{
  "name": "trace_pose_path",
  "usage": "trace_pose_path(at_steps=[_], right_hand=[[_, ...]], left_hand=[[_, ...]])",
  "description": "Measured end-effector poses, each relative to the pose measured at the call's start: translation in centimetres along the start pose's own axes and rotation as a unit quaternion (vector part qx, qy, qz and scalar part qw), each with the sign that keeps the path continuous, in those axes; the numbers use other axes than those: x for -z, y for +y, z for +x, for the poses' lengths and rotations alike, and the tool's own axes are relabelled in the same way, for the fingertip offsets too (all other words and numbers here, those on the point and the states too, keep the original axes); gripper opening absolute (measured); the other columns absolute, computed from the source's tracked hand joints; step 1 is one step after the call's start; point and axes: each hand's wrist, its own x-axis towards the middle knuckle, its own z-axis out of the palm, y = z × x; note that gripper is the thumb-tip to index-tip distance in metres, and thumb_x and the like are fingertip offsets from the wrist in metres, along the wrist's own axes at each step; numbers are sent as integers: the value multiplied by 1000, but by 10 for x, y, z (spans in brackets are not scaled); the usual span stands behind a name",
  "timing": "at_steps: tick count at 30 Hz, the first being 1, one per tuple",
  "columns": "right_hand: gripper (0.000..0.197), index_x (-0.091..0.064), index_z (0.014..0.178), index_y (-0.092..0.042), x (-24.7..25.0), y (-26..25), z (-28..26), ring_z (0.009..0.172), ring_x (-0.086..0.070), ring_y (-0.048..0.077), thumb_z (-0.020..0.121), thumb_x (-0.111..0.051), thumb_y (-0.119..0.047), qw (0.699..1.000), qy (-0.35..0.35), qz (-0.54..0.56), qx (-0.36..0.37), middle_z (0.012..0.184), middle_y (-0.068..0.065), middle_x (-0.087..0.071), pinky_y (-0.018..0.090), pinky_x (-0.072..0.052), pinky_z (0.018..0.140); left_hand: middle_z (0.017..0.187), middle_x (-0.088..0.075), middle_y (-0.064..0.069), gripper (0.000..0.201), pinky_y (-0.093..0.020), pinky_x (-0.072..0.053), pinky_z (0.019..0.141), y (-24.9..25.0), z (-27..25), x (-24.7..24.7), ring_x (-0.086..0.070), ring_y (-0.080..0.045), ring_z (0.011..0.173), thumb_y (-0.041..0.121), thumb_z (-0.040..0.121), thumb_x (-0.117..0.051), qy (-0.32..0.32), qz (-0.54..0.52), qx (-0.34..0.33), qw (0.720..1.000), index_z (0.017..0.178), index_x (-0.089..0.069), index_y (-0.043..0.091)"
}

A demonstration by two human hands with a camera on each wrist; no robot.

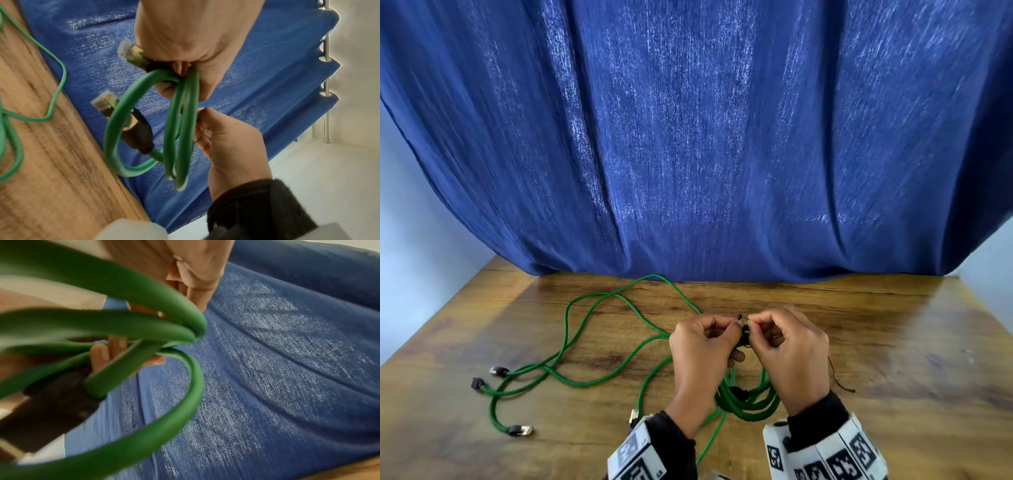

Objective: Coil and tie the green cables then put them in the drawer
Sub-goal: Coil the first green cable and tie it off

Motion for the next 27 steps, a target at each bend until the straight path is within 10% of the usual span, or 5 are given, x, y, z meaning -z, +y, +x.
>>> trace_pose_path(at_steps=[27], right_hand=[[15,-68,69,-12,0,5,-3,67,-54,6,67,-78,-1,1000,-26,-12,9,70,-3,-63,10,-43,59]], left_hand=[[57,-68,6,16,-24,-48,42,-8,-5,-1,-62,-9,41,8,79,-70,-4,82,-87,993,68,-69,19]])
